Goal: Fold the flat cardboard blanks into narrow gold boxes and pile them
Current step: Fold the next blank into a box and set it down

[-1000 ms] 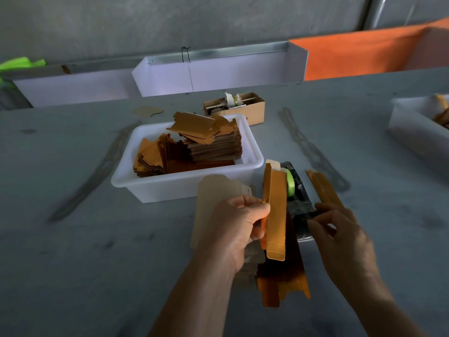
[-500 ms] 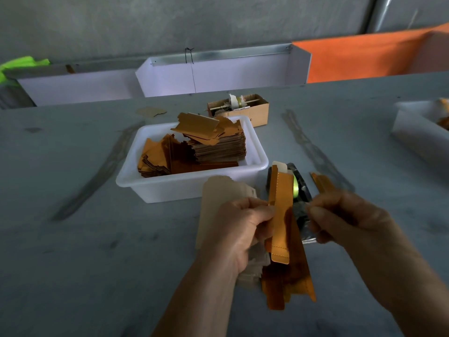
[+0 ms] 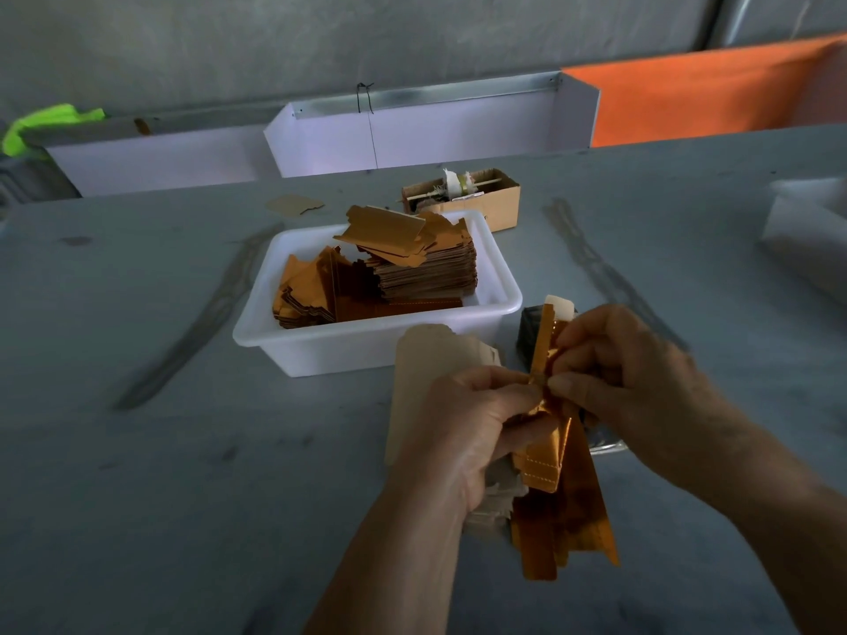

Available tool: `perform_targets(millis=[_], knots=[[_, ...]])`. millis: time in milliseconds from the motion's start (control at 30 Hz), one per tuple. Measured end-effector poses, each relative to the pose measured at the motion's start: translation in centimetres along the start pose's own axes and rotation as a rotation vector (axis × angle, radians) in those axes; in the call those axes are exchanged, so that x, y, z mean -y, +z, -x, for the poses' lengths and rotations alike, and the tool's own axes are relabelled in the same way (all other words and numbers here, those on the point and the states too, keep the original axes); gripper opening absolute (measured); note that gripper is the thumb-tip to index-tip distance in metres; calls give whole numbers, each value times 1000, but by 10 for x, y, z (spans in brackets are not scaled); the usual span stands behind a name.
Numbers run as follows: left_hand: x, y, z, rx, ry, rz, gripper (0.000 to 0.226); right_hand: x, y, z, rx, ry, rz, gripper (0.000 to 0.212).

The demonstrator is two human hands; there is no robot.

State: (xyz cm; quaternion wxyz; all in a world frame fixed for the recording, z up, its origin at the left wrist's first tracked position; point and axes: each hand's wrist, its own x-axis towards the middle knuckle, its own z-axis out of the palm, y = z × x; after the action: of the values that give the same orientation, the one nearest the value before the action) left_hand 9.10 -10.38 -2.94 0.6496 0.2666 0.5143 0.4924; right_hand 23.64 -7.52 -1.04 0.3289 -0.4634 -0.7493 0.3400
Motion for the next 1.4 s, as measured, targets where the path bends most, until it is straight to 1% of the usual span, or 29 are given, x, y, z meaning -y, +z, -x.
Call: perform_targets(millis=[167, 367, 500, 767, 867, 967, 1033, 1067, 1100, 1233, 1267, 1333, 1367, 1400], knots=[[1, -2, 1, 40, 14, -10, 7, 0, 4, 0, -1, 22, 140, 25], [1, -3, 1, 62, 26, -25, 11, 1, 10, -2, -39, 31, 186, 27], [2, -4, 1, 74, 27, -35, 20, 0, 13, -2, -64, 48, 217, 26], [9, -1, 2, -9, 96, -153, 16, 5, 16, 2, -86, 91, 312, 20], [12, 3, 2, -55, 133, -202, 11, 9, 19, 6, -160, 97, 401, 19], [14, 5, 3, -91, 173, -215, 10, 13, 21, 9, -199, 121, 518, 25], [14, 3, 4, -110, 194, -198, 10, 12, 18, 9, -199, 153, 576, 35], [13, 2, 5, -116, 199, -184, 10, 10, 16, 9, -197, 166, 557, 39], [12, 2, 6, -117, 200, -173, 10, 7, 15, 9, -192, 177, 487, 40], [12, 4, 8, -115, 197, -213, 10, 0, 19, 10, -93, 257, -64, 35], [12, 4, 8, -114, 198, -224, 10, -2, 21, 11, -97, 272, -144, 30], [12, 4, 9, -94, 197, -233, 10, -9, 25, 9, -121, 278, -229, 14], [11, 3, 9, -74, 191, -224, 10, -12, 24, 7, -125, 288, -280, 11], [9, 3, 9, -47, 179, -191, 11, -17, 22, 4, -138, 309, -342, 13]])
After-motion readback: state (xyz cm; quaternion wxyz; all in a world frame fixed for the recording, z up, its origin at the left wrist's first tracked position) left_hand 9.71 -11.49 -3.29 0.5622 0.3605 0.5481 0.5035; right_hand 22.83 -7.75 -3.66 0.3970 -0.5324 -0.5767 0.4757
